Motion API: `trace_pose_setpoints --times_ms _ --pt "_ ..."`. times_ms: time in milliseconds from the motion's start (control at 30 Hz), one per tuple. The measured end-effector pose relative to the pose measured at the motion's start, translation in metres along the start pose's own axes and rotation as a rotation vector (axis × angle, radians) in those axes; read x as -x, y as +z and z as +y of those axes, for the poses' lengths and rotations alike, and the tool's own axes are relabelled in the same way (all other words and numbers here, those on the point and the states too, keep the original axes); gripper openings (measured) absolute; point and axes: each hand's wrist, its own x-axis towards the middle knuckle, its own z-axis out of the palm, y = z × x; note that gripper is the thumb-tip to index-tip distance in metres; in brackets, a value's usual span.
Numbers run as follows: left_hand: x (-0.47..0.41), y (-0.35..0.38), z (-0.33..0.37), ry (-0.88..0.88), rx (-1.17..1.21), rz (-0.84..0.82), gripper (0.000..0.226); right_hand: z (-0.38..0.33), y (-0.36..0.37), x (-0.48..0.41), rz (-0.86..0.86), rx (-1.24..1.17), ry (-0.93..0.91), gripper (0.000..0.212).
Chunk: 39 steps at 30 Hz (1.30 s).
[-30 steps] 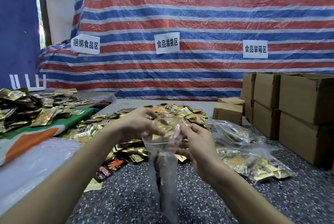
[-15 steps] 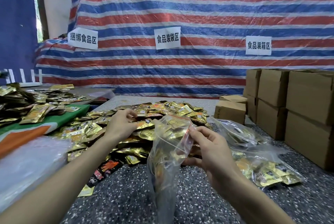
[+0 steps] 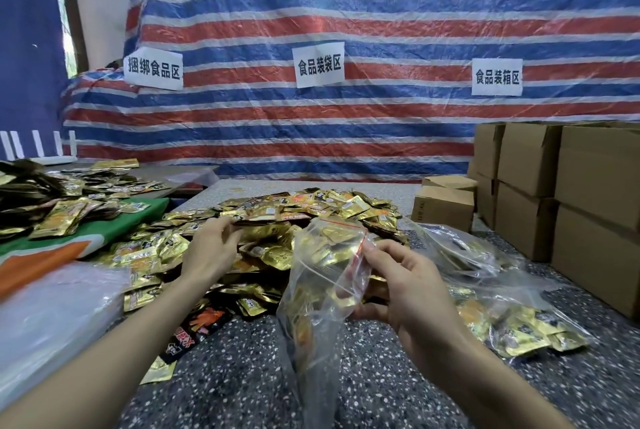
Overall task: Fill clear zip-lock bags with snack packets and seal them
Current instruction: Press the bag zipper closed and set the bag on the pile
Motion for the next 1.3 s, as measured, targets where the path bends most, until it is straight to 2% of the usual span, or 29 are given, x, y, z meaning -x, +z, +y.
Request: trace_pose_setpoints --times_ms 100,300,500,600,667,833,933,1067,1167,1300 --pt "0.004 -0.016 0.014 0.008 0.190 0.043 0.014 -0.001 -0.001 0.003 -0.007 -0.008 0.002 0.029" --pt "0.019 -0.071 0.049 -0.028 0.420 0.099 0.029 -0.005 0.003 0.010 -0.010 0.002 0.018 0.027" --pt "0.039 -0.134 0.094 -0.046 0.767 0.052 0.030 -0.008 0.015 0.016 -0.067 0.066 0.033 0.022" --pt "0.051 -0.158 0.115 -0.040 0.863 0.001 0.027 -0.011 0.023 0.019 -0.096 0.071 0.035 0.022" --pt "0.061 -0.166 0.127 -0.004 0.829 -0.023 0.026 -0.012 0.028 0.021 -0.098 0.076 0.030 0.026" --pt "0.080 -0.158 0.144 0.103 0.542 -0.060 0.029 -0.016 0.035 0.023 -0.091 0.120 0.007 0.033" --pt "0.086 -0.148 0.152 0.080 0.493 -0.116 0.032 -0.017 0.037 0.023 -0.096 0.163 -0.016 0.031" --pt "0.089 -0.132 0.158 0.152 0.227 -0.137 0.038 -0.019 0.038 0.025 -0.104 0.194 -0.052 0.028" --pt "0.089 -0.119 0.161 0.202 0.071 -0.215 0.051 -0.020 0.038 0.026 -0.076 0.209 -0.104 0.028" --pt "0.086 -0.113 0.162 0.222 0.067 -0.305 0.050 -0.021 0.034 0.027 -0.035 0.213 -0.151 0.022"
